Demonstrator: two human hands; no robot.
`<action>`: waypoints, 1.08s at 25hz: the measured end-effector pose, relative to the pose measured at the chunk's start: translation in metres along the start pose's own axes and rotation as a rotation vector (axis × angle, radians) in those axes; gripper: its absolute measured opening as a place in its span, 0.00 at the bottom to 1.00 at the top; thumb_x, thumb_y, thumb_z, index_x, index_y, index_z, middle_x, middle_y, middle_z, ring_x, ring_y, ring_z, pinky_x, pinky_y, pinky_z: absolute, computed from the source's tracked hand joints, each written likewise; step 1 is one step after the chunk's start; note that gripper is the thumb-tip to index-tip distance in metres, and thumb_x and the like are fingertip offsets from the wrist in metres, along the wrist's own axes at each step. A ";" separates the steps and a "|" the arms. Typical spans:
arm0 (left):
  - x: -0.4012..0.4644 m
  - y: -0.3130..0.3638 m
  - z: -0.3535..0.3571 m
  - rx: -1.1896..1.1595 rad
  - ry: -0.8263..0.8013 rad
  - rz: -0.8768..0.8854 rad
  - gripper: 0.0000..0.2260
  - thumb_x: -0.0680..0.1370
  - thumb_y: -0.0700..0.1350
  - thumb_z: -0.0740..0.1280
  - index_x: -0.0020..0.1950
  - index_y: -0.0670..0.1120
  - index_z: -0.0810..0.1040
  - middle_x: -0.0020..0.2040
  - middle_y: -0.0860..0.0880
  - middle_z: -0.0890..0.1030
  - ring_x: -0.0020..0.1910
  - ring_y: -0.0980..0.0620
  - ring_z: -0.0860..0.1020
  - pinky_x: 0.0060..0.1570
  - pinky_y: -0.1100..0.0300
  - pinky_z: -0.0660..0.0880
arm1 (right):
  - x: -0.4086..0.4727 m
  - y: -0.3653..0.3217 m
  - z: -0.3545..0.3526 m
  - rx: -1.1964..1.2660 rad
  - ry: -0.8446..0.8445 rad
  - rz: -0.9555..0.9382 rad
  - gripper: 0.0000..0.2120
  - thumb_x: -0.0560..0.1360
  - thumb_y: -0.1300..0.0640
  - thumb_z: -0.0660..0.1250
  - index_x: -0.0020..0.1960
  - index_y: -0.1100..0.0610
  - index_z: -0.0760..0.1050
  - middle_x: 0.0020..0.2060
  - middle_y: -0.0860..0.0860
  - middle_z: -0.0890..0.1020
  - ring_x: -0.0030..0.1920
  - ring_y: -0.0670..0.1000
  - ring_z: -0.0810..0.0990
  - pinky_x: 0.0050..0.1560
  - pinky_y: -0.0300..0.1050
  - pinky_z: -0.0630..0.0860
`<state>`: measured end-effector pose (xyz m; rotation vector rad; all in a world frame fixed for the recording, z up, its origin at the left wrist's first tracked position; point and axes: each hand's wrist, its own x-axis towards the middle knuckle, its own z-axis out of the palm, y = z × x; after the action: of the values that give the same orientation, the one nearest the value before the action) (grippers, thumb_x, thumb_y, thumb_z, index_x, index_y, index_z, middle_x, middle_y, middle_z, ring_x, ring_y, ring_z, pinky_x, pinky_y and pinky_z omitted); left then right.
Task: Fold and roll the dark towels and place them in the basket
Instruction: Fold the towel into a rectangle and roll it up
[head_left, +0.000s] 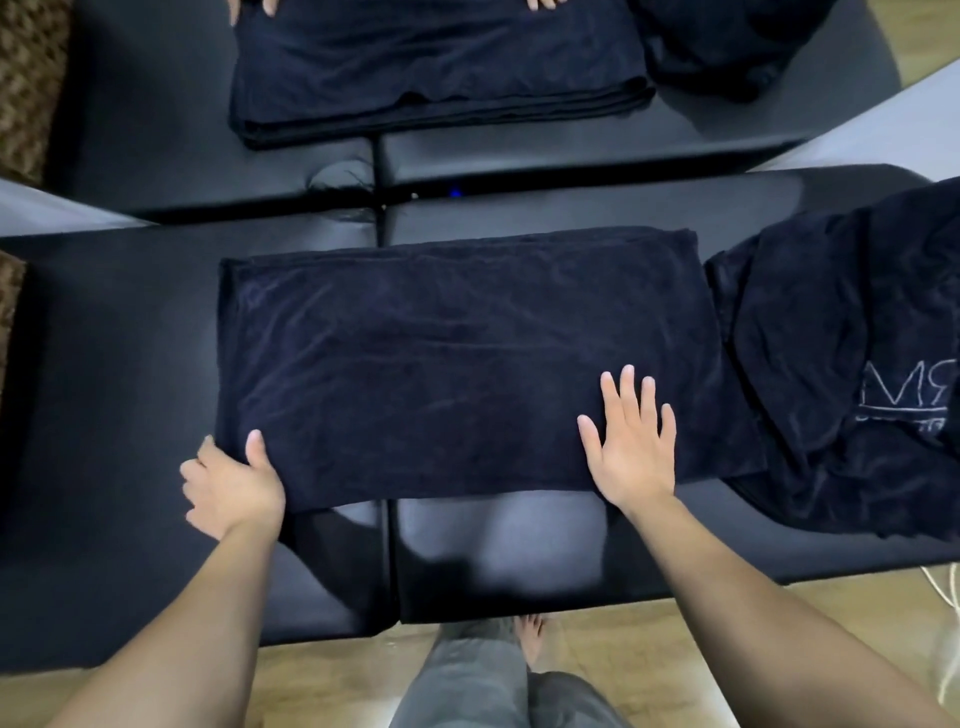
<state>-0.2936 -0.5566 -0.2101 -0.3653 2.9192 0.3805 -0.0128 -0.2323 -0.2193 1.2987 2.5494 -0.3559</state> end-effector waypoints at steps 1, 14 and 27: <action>0.000 -0.004 -0.002 -0.022 -0.019 0.006 0.25 0.83 0.59 0.59 0.73 0.43 0.67 0.68 0.37 0.71 0.63 0.31 0.73 0.62 0.34 0.68 | 0.000 0.002 0.000 -0.006 -0.001 -0.006 0.32 0.83 0.38 0.45 0.83 0.49 0.45 0.82 0.49 0.44 0.82 0.55 0.42 0.79 0.59 0.46; -0.101 0.090 0.031 0.053 0.070 0.821 0.22 0.81 0.52 0.59 0.75 0.49 0.70 0.79 0.47 0.65 0.79 0.46 0.61 0.69 0.43 0.62 | -0.011 -0.077 -0.014 -0.007 0.084 -0.276 0.30 0.82 0.44 0.51 0.81 0.56 0.56 0.82 0.55 0.54 0.81 0.57 0.53 0.77 0.58 0.58; -0.028 0.038 0.027 0.283 -0.123 0.602 0.31 0.82 0.61 0.51 0.82 0.47 0.59 0.82 0.47 0.57 0.81 0.42 0.53 0.78 0.40 0.53 | 0.037 0.048 -0.025 -0.017 0.014 0.065 0.34 0.82 0.37 0.46 0.83 0.52 0.49 0.82 0.49 0.47 0.81 0.57 0.45 0.79 0.59 0.48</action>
<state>-0.2730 -0.5079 -0.2219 0.5658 2.8427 0.0523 0.0025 -0.1688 -0.2129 1.3787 2.5093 -0.3122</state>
